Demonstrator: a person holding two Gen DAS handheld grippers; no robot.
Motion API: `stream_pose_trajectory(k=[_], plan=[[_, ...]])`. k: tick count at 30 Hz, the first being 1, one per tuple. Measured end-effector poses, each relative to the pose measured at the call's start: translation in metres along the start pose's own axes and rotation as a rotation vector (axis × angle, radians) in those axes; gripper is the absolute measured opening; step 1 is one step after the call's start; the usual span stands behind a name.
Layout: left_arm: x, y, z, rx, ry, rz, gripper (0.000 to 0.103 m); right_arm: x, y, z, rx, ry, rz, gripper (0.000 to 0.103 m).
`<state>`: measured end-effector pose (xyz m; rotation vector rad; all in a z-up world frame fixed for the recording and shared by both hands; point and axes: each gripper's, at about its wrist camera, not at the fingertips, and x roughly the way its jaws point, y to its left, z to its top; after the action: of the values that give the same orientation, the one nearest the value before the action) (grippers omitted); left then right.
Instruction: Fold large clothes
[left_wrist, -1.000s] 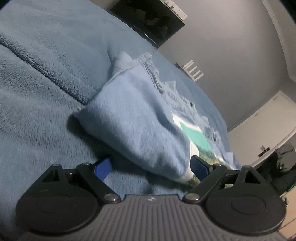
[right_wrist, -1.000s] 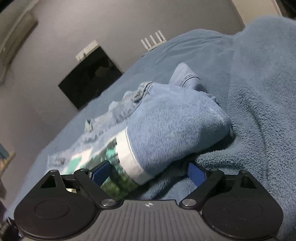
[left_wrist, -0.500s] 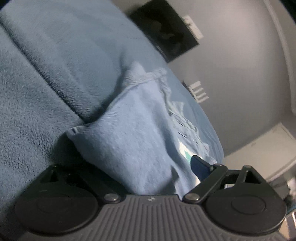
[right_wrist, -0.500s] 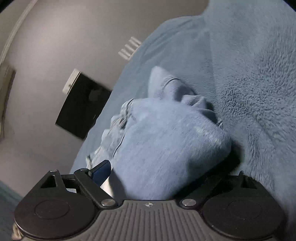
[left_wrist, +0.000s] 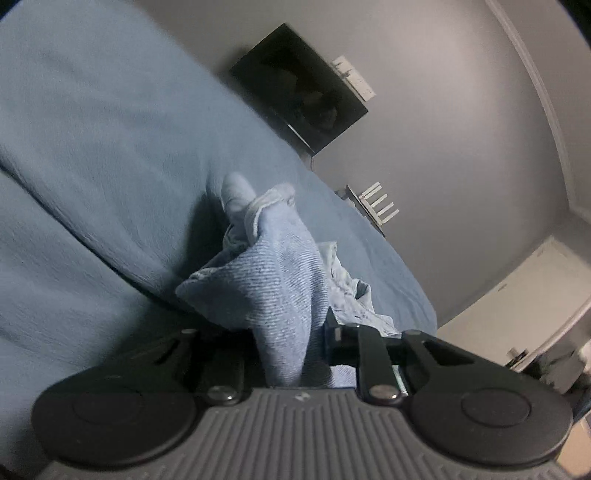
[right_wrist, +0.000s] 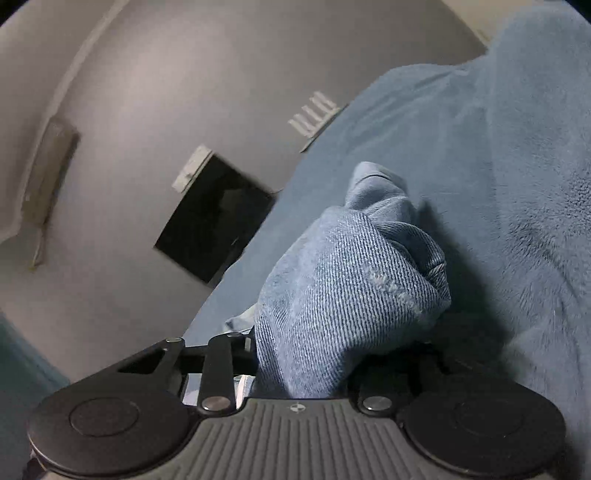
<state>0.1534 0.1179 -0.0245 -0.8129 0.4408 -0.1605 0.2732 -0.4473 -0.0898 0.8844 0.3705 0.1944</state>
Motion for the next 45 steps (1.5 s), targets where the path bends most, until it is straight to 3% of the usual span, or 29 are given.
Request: stream_pose_trajectory(k=[5,13,18,20,23,27,29,33,36,37,38,39,41,43,45], plan=[[-0.058,0.002,-0.001,-0.006,0.025,0.045,0.016,-0.039,0.008,-0.013,0.007,0.08,0.047,0.036],[-0.142,0.0,-0.021,0.053,0.068,0.125,0.016,-0.117,0.009,-0.051,0.032,0.189,0.043,0.036],[-0.137,0.006,-0.042,0.112,0.221,0.278,0.018,-0.145,0.007,-0.078,0.028,0.238,-0.061,0.035],[-0.139,0.003,-0.041,0.125,0.22,0.295,0.021,-0.149,0.005,-0.084,0.031,0.24,-0.097,0.035],[-0.145,0.001,-0.039,0.145,0.209,0.364,0.038,-0.152,0.008,-0.091,0.004,0.226,-0.117,0.039],[-0.16,0.001,-0.034,0.101,0.164,0.382,0.041,-0.156,0.015,-0.094,0.005,0.21,-0.124,0.047],[-0.18,-0.01,-0.037,0.121,0.129,0.395,0.041,-0.159,0.015,-0.093,-0.003,0.198,-0.121,0.047],[-0.193,-0.024,-0.043,0.196,0.065,0.414,0.054,-0.157,0.006,-0.085,-0.021,0.192,-0.13,0.049],[-0.183,-0.027,-0.045,0.222,0.08,0.43,0.057,-0.151,0.0,-0.087,-0.029,0.196,-0.179,0.063],[-0.185,-0.024,-0.046,0.218,0.082,0.432,0.057,-0.149,-0.003,-0.086,-0.015,0.195,-0.19,0.063],[-0.184,-0.021,-0.046,0.208,0.084,0.433,0.057,-0.151,-0.002,-0.086,-0.009,0.181,-0.183,0.055],[-0.183,-0.018,-0.045,0.194,0.085,0.43,0.057,-0.154,0.004,-0.086,-0.053,0.159,-0.169,0.046],[-0.184,-0.014,-0.044,0.18,0.08,0.416,0.057,-0.161,0.022,-0.09,-0.191,0.128,-0.16,0.042],[-0.185,-0.016,-0.045,0.187,0.072,0.41,0.057,-0.163,0.027,-0.091,-0.215,0.126,-0.162,0.042],[-0.185,-0.019,-0.046,0.204,0.069,0.414,0.057,-0.159,0.014,-0.087,-0.13,0.184,-0.215,0.052]])
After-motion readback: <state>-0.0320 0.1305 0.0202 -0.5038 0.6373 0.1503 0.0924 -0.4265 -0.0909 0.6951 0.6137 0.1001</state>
